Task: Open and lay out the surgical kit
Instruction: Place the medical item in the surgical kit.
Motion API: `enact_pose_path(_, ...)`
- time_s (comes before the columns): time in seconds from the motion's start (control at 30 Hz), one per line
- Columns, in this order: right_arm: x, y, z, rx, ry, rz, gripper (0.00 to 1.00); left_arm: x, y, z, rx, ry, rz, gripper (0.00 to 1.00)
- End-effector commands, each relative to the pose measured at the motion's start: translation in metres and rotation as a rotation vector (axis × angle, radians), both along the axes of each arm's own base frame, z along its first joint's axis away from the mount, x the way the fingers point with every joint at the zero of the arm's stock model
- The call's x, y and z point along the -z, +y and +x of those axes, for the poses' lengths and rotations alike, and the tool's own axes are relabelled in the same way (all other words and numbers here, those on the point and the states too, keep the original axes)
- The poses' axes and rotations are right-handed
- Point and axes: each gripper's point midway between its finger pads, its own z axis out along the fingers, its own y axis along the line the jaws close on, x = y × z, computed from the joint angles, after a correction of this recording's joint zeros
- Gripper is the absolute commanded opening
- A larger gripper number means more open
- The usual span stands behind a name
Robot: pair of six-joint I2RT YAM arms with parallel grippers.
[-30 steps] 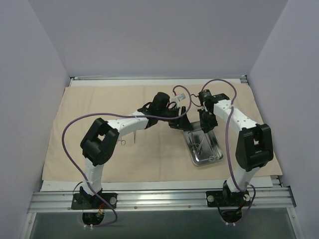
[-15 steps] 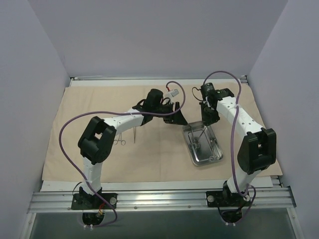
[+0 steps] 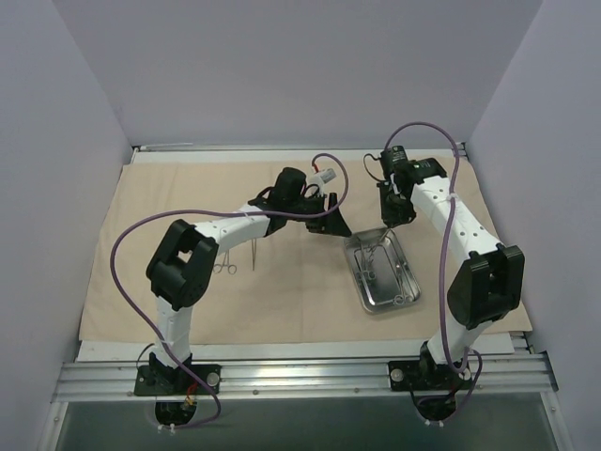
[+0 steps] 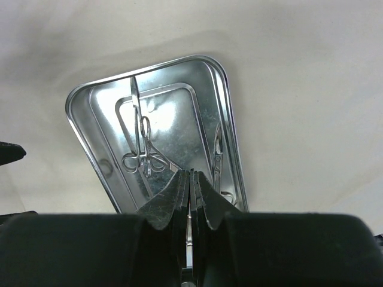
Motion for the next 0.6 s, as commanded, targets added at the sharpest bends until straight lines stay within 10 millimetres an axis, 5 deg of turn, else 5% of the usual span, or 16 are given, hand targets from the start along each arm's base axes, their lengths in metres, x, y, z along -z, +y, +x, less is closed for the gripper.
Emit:
enact_pose_path(0.0,-0.021,-0.008,-0.005,0.010,-0.019,-0.019,0.00,-0.047,0.001,0.009,0.021,-0.116,-0.071,0.63)
enact_pose_path(0.57,-0.068,0.032,-0.016,-0.127,-0.121,0.090,0.00,-0.090,0.030,0.005,0.198,-0.174,-0.204,0.66)
